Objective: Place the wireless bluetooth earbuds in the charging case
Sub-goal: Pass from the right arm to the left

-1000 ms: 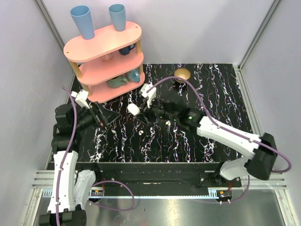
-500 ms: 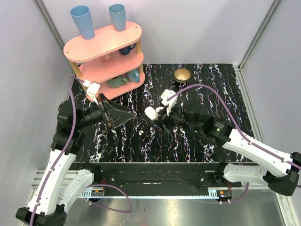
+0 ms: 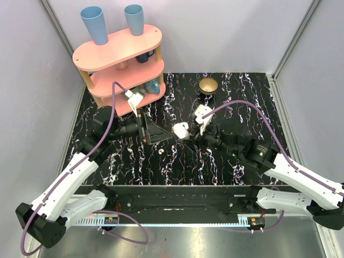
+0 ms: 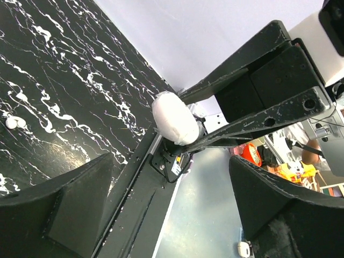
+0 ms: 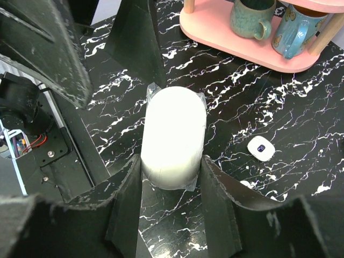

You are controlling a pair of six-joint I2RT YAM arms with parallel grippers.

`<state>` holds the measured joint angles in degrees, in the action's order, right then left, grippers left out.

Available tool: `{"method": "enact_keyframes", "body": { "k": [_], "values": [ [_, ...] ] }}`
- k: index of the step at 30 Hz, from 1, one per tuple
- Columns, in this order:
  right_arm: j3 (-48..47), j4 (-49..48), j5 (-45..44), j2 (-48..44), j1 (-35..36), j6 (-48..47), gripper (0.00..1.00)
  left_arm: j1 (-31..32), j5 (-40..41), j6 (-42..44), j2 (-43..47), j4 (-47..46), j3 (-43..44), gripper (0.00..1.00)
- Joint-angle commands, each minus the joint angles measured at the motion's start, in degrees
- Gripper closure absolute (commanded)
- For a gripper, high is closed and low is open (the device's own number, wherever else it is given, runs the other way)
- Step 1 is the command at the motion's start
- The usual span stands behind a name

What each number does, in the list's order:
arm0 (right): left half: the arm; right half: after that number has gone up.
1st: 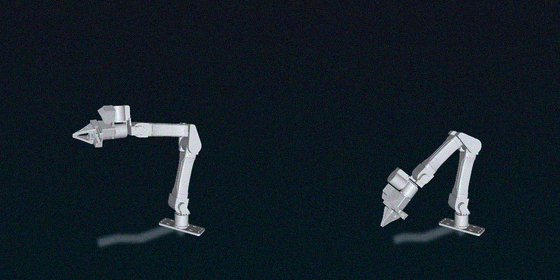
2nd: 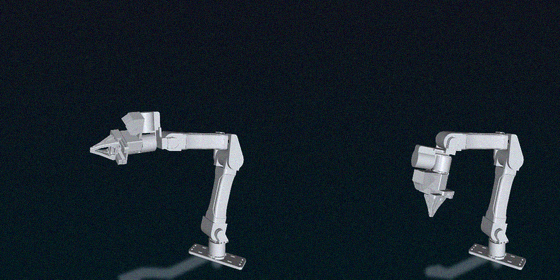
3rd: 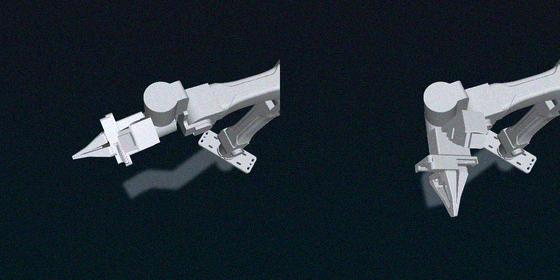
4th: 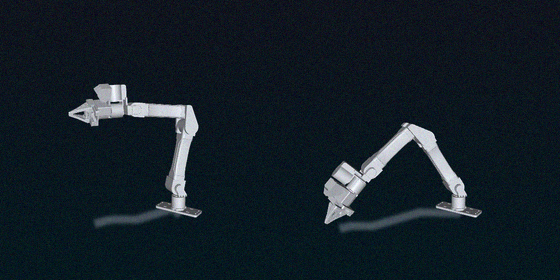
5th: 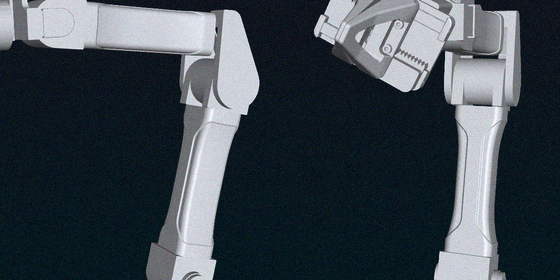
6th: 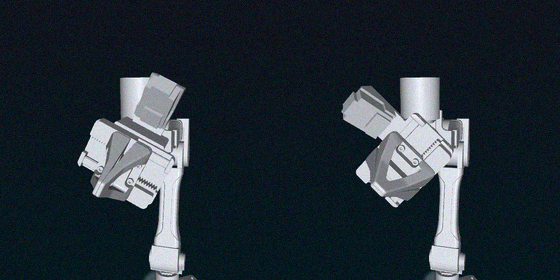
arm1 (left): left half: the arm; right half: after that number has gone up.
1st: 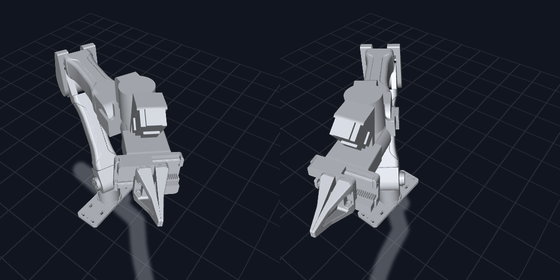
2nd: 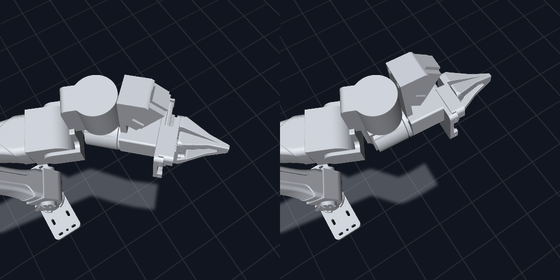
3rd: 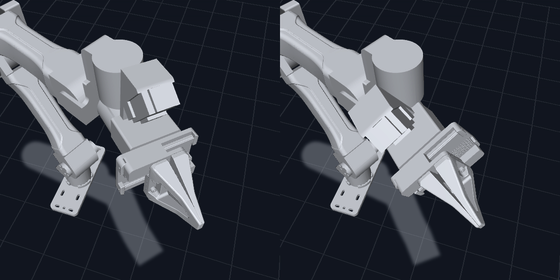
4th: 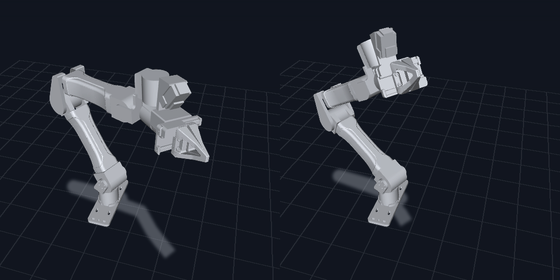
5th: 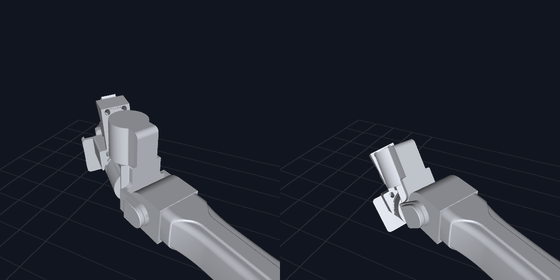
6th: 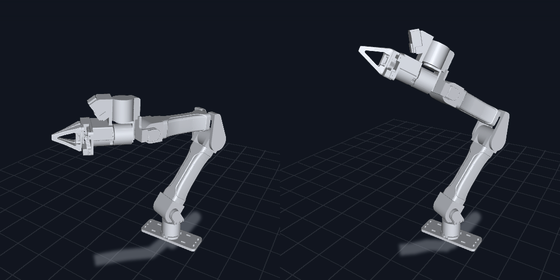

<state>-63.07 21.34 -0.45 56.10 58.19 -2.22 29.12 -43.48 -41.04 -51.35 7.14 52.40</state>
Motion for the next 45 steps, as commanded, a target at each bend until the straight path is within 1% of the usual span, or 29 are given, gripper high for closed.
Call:
{"method": "enact_keyframes", "body": {
  "k": [1,5,9,12,15,16,19,28,32,35,36,38,39,40,42,44,45],
  "values": [
    [0.93,-1.83,0.27,-1.51,0.6,1.08,0.69,2.34,3.93,-0.45,-2.08,-3.18,3.14,0.09],
    [1.02,-2.1,0.36,-1.69,0.61,1.69,0.69,4.45,4.64,-1.06,-4.36,-5.28,4.73,0.11],
    [1.46,-2.62,0.27,-1.6,0.6,1.87,0.69,6.2,4.9,-1.5,-6.04,-6.08,5.17,0.19],
    [1.63,-2.8,0.36,-1.69,0.61,1.87,0.69,7.17,5.6,-1.33,-6.48,-6.17,4.82,0.21],
    [1.63,-2.89,0.36,-1.69,0.6,1.87,0.68,7.53,6.22,-1.59,-6.39,-6.34,4.29,0.27],
    [1.63,-2.97,0.27,-1.78,0.52,1.87,0.68,7.7,6.31,-1.68,-6.39,-6.69,4.11,0.31],
    [1.63,-2.89,0.27,-1.95,0.6,1.87,0.68,7.96,6.48,-1.85,-6.57,-6.87,4.02,0.38],
    [1.81,-3.15,1.77,-2.22,0.61,1.87,0.68,9.37,6.66,-2.38,-8.41,-8.98,4.02,0.43],
    [1.81,-3.15,1.42,-2.22,0.6,1.87,0.68,9.64,6.66,-2.47,-8.68,-9.16,3.94,0.5],
    [1.72,-3.15,1.24,-2.22,0.6,1.69,0.68,9.72,6.75,-2.38,-8.68,-9.16,3.85,0.51],
    [1.72,-3.15,1.15,-2.04,0.6,1.69,0.68,9.72,6.75,-2.38,-8.59,-9.16,3.76,0.53],
    [1.72,-3.24,1.06,-1.87,0.6,1.6,0.68,9.72,6.66,-2.38,-8.41,-9.16,3.67,0.55],
    [1.81,-3.24,0.89,-1.69,0.69,1.6,0.68,9.72,6.66,-2.38,-8.41,-9.07,3.59,0.58],
    [1.81,-3.41,0.8,-1.78,0.61,1.6,0.68,9.81,6.4,-2.29,-8.41,-9.07,3.5,0.64],
    [2.16,-3.59,0.8,-1.87,0.61,1.52,0.68,9.81,5.96,-2.21,-8.41,-9.16,3.5,0.68],
    [2.33,-4.03,-0.51,-2.04,0.6,1.6,0.67,9.81,5.25,-2.03,-8.5,-9.16,3.5,0.8],
    [2.42,-4.12,-0.78,-2.13,0.6,1.69,0.67,9.81,5.08,-1.86,-8.59,-9.16,3.5,0.83]
  ]
}}
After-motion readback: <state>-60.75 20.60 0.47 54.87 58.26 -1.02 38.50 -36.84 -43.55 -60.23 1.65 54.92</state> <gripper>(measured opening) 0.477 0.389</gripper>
